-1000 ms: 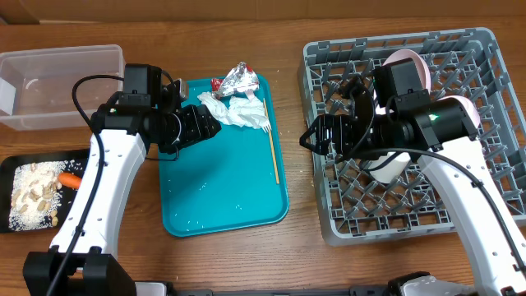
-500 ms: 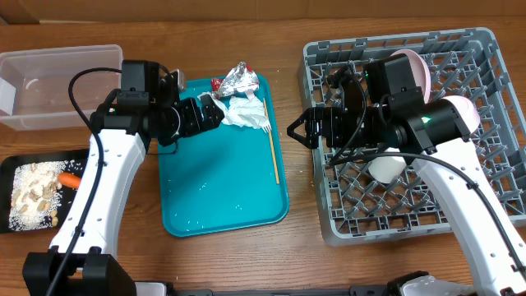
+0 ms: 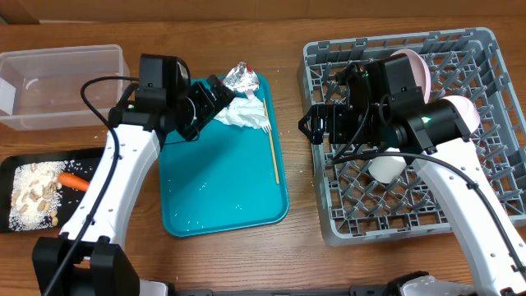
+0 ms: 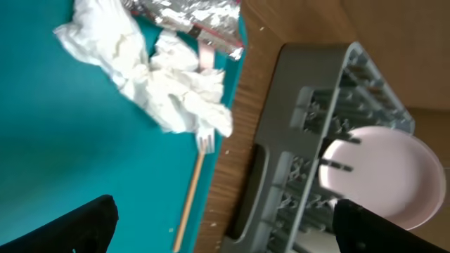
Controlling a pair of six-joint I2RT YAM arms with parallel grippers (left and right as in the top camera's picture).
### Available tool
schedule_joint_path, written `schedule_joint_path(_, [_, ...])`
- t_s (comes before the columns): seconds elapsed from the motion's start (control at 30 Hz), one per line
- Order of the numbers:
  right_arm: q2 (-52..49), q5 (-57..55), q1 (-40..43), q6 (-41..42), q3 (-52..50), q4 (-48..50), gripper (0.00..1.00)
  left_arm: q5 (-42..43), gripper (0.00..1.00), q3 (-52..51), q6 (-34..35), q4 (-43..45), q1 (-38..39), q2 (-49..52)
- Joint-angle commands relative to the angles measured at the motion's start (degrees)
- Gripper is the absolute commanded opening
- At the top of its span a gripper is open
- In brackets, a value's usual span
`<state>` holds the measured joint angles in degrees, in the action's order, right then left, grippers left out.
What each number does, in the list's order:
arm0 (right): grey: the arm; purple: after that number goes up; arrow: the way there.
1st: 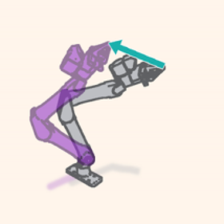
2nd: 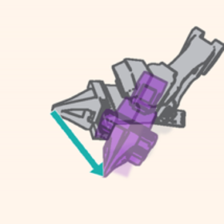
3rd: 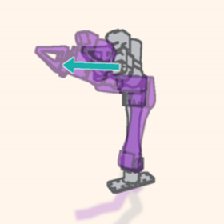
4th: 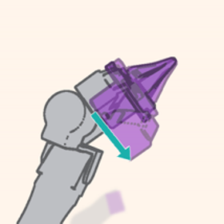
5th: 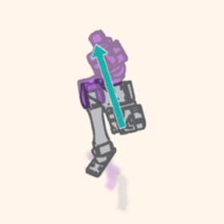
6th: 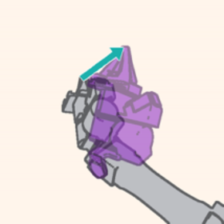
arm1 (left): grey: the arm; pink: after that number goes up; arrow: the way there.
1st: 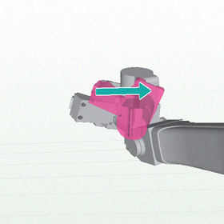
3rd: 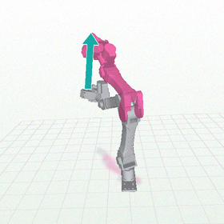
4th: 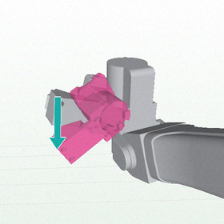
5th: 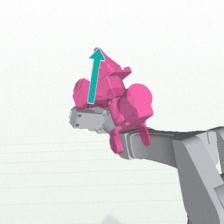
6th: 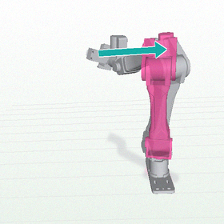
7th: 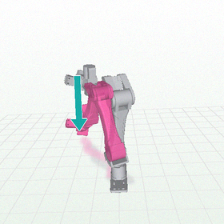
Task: Sort waste into correct bins and load items into the dishwasher rack
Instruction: 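Grasp the crumpled white napkins on the tray with the left gripper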
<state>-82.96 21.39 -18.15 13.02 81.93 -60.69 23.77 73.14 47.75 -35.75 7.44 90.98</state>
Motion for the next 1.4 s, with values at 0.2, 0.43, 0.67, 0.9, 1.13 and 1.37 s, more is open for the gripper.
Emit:
schedule_joint_path(0.2, [-0.11,-1.01,-0.15,-0.68,-0.24,0.44,1.00,-3.93,1.00,6.71,9.97,-2.34,3.15,0.52])
schedule_joint_path(0.43, [-0.11,-1.01,-0.15,-0.68,-0.24,0.42,1.00,-18.91,1.00,21.75,11.54,-18.80,9.03,4.96])
schedule_joint_path(0.67, [-0.11,-1.01,-0.15,-0.68,-0.24,0.44,1.00,-18.84,1.00,27.85,14.78,-21.62,10.58,15.47])
schedule_joint_path(0.9, [-0.11,-1.01,-0.15,-0.68,-0.24,0.44,1.00,-18.88,1.00,27.85,20.28,-19.69,10.49,23.32])
schedule_joint_path(1.13, [-0.11,-1.01,-0.15,-0.68,-0.24,0.42,1.00,-20.04,1.00,27.85,22.51,-19.45,10.49,28.52])
schedule_joint_path(1.37, [-0.11,-1.01,-0.15,-0.68,-0.24,0.44,1.00,-20.06,1.00,27.85,24.30,-19.50,10.16,34.47])
